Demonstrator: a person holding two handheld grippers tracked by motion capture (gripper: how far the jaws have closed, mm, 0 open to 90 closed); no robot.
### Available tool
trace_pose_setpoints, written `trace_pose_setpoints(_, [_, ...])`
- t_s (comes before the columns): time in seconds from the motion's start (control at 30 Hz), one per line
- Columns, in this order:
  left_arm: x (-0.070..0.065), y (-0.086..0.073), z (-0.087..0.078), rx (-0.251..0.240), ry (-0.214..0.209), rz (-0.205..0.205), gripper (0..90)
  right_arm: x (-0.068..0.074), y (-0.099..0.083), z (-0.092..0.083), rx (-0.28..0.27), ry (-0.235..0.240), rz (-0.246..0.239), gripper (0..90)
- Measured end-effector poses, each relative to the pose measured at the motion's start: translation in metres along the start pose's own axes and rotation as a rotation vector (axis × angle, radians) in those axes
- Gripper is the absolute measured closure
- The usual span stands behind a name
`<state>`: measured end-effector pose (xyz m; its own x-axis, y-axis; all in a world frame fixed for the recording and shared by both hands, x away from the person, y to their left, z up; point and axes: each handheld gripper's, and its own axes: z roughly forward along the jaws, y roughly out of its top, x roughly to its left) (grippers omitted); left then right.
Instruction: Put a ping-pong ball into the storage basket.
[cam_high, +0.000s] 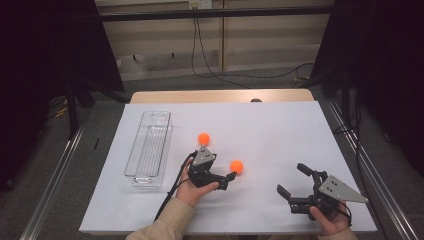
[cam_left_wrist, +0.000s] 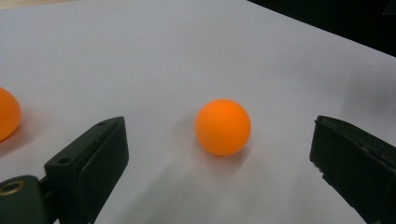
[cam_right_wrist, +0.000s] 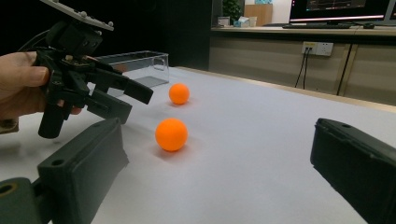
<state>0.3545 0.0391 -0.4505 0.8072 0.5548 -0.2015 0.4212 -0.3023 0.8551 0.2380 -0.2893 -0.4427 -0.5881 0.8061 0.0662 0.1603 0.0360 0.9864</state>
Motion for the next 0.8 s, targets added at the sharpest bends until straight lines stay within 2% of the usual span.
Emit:
trace_pose_setpoints(0.47, [-0.002,0.001,0.006,0.016,-0.01,0.004,4.8,0.0,0.0,0.001,0.002,0.002,-0.002,2.3])
trace_pose_setpoints(0.8, [-0.003,0.002,0.011,0.034,-0.002,0.006,5.2,0.0,0.0,0.001,0.004,0.003,0.0,2.3])
